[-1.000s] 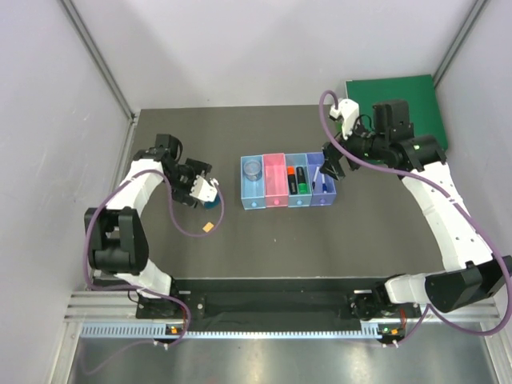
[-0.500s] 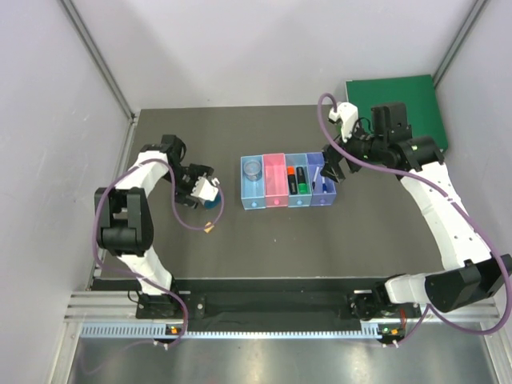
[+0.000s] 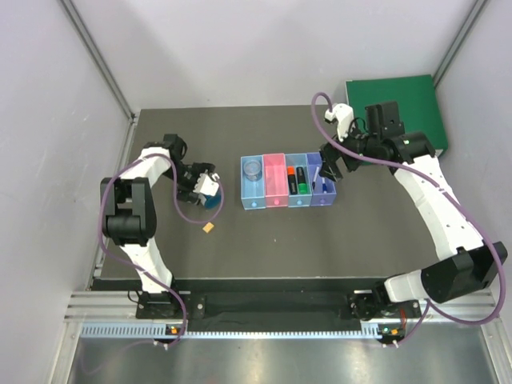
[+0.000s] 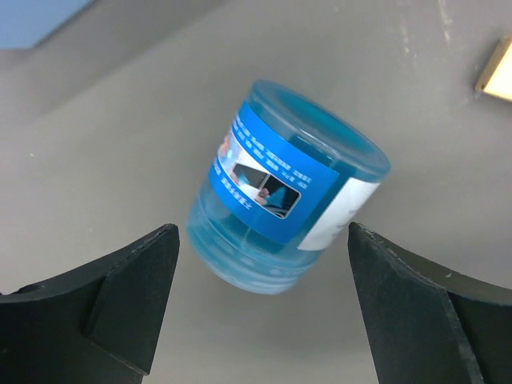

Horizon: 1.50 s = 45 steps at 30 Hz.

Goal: Sort the stationery into containers
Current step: Pick up the stationery from the center of the board.

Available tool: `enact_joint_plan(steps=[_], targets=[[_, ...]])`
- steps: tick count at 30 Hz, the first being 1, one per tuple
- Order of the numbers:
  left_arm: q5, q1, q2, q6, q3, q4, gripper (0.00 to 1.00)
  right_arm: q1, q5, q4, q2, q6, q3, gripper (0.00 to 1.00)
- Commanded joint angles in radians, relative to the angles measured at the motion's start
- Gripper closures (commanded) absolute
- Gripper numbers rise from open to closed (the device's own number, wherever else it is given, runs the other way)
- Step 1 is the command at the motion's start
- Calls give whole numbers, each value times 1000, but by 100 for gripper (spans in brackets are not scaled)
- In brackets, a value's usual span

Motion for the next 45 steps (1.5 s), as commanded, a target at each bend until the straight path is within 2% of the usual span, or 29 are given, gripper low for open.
enact_joint_plan(steps=[1,11,16,18,23,30,40,45], targets=[[105,2,-18,695,28,3,9,-10,-2,16,7,-3,26,0],[76,-23,3,697,18,-19,10,-10,5,13,-6,-6,12,0],[42,-41,26,697,28,-40,14,-12,7,18,-7,-5,9,0],[25,-47,34,697,31,-52,17,-13,8,16,-7,-3,12,0],[3,-53,35,697,12,-57,32,-13,7,16,-9,-2,10,0],[-4,-55,8,694,-20,-37,45,-12,5,16,-3,3,20,0],[114,-59,-101,686,-46,-3,54,-12,-50,6,4,20,18,0],[215,-69,-201,608,-58,69,56,-12,-136,9,22,47,41,0]])
